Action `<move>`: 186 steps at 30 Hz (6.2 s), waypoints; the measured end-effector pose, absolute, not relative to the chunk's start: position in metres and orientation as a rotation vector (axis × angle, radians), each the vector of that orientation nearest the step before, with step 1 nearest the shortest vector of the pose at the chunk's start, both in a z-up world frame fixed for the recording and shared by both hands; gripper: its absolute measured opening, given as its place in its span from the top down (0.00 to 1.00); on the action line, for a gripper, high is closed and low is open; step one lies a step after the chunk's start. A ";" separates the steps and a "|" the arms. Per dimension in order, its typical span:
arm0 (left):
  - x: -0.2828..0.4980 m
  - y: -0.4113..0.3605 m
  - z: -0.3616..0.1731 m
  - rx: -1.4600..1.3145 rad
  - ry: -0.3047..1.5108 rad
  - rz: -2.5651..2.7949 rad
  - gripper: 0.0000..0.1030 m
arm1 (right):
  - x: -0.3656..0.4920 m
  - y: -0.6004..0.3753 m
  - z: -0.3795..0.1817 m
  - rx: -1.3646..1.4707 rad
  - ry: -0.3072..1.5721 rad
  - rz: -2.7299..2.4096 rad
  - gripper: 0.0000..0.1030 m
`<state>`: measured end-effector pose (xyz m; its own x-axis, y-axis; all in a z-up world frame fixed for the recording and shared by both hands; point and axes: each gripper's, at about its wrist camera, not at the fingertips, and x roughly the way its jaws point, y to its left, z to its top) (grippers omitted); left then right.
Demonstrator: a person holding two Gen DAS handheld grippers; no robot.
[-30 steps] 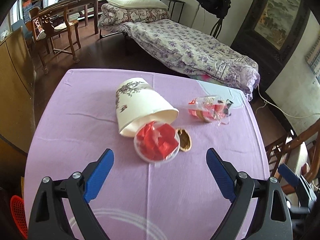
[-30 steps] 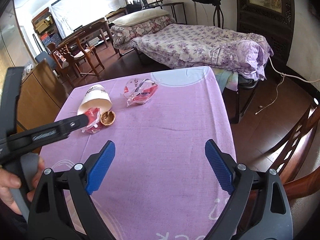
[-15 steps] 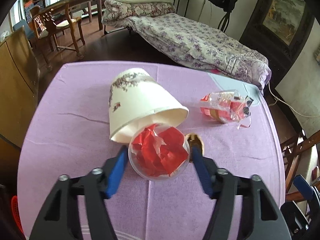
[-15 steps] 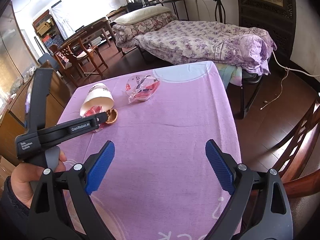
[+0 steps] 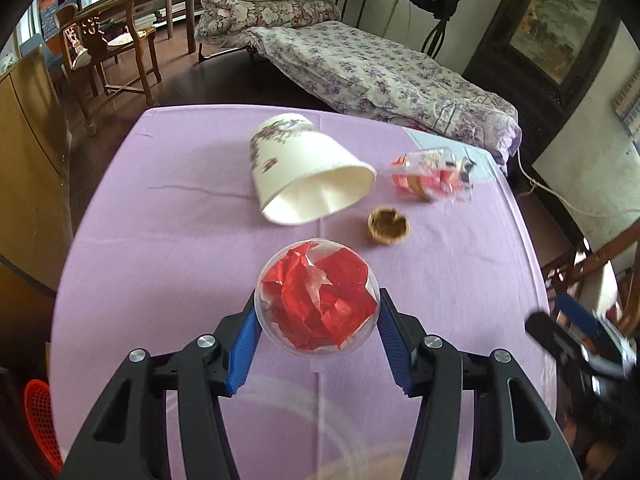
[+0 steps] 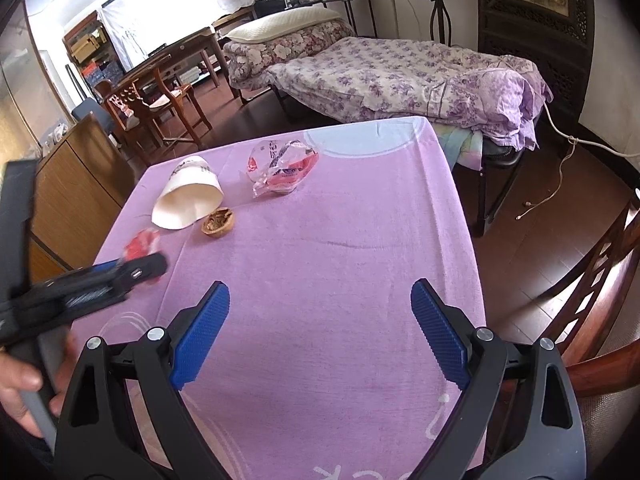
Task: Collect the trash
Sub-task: 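Grasp the clear plastic packet with the right gripper while the left gripper holds the cup, then carry the cup and packet over the red wastebasket with both grippers, then open both grippers to drop the cup and packet into the wastebasket, then move both open tools back over the table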
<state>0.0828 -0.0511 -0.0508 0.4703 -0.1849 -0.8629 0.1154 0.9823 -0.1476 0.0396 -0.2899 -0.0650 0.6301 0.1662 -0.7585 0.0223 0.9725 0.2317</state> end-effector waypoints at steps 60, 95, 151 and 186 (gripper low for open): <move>0.068 0.034 -0.047 -0.202 1.066 -0.194 0.46 | 0.202 -0.234 -0.092 0.327 0.968 -0.140 0.09; -0.028 0.028 0.007 -0.148 0.963 -0.226 0.46 | -0.018 -0.227 -0.035 0.157 0.948 0.123 0.54; -0.166 0.457 -0.119 -0.586 1.099 0.473 0.27 | -0.106 0.304 -0.117 -0.757 1.091 1.184 0.23; -0.095 0.287 -0.013 -0.339 1.026 0.247 0.18 | -0.032 0.029 -0.016 -0.314 0.898 0.746 0.20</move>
<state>-0.0946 0.2869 -0.0134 0.4975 0.0423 -0.8664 -0.3565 0.9205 -0.1598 -0.0317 0.0294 -0.0164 0.3976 0.4527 -0.7981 -0.7021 0.7101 0.0531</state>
